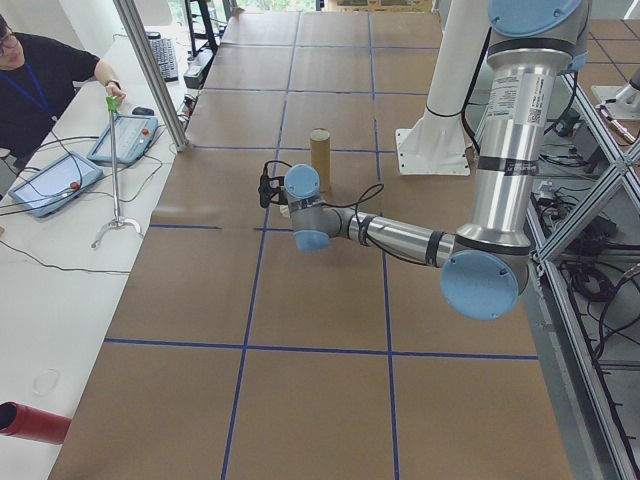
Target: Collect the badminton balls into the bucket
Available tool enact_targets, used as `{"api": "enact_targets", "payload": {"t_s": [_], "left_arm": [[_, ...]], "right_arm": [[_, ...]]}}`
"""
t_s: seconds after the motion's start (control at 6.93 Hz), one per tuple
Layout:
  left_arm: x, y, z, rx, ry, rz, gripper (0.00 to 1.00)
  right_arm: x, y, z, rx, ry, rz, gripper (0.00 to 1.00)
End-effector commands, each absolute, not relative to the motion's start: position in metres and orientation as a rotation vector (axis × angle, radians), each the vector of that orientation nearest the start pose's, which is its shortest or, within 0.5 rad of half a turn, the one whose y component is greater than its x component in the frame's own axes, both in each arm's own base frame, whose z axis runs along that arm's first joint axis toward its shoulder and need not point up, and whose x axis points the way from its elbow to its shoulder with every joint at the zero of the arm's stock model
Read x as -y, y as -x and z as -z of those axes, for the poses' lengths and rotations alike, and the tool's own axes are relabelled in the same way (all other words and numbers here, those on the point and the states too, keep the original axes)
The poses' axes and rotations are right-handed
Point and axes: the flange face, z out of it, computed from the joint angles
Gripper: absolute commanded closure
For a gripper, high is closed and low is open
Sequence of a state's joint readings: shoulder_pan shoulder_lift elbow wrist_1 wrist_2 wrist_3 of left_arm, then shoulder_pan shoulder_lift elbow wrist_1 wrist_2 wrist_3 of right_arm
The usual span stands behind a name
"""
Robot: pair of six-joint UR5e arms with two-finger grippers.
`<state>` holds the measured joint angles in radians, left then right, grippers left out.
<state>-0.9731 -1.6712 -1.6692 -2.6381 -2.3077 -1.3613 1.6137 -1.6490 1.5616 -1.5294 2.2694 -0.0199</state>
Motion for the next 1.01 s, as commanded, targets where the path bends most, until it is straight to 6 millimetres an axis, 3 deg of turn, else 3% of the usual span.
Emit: {"api": "enact_targets", "payload": {"t_s": [0.0,0.14,0.29,0.58,0.87], "left_arm": [[0.474,-0.237,-0.394,-1.243,-0.175,0.280,1.00],[0.470,-0.247,-0.378,-1.134,-0.187,0.303,1.00],[0.471,-0.242,-0.362,-1.010,-0.202,0.303,1.00],[0.465,-0.227,-0.296,-0.800,-0.261,0.293,1.00],[0.444,-0.237,-0.204,-0.610,-0.243,0.300,1.00]], "right_arm": [[0.449,-0.089,-0.702,0.699,0.024,-0.039,0.00],[0.449,-0.089,-0.702,0.699,0.024,-0.039,0.00],[0.450,-0.089,-0.701,0.699,0.022,-0.038,0.00],[0.450,-0.089,-0.701,0.699,0.022,-0.038,0.00],[0.450,-0.089,-0.701,0.699,0.022,-0.038,0.00]]}}
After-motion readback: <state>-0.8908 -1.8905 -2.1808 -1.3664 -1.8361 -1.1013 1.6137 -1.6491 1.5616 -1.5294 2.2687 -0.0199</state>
